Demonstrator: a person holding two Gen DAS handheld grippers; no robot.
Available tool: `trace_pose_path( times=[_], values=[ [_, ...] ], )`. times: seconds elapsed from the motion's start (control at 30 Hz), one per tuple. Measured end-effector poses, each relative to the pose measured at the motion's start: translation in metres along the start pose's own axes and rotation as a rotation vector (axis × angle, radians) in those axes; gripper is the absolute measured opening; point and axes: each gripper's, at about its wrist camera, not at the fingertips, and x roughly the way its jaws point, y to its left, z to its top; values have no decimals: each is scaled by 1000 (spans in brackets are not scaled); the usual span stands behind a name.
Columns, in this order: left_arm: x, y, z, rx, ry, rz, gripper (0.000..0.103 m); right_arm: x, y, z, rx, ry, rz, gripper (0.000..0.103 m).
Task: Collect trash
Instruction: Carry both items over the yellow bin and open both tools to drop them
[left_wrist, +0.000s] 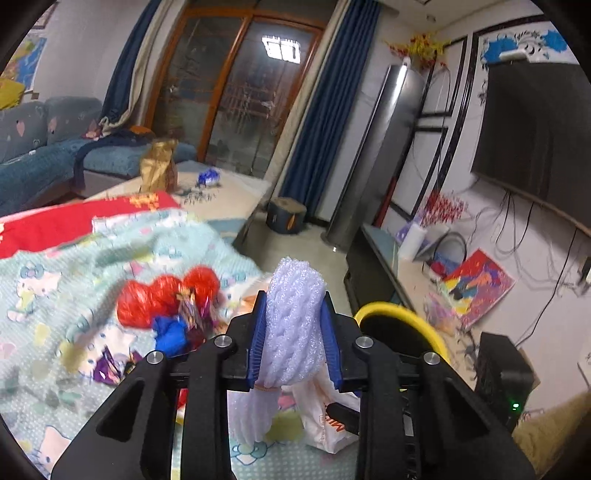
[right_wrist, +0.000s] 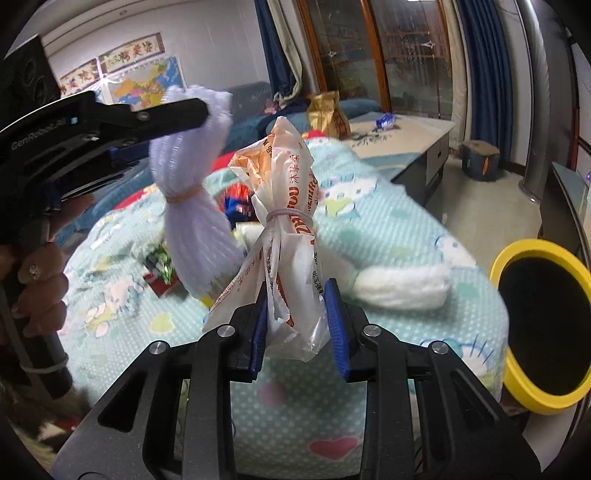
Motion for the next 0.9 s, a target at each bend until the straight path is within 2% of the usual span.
trace_pose_path(
  times=[0.17,0.4,0.9],
  values=[
    [-10,-10,16,12,-39,-15,26,-14,-10,13,13,-49,-35,23],
    [-5,-28,24,30,-41,-57,26,-36,-37,26,45,-105,-108,23],
    [43,-87,31,97,-6,-191,26,-88,-110,27,150,-175,-322,23]
  ],
)
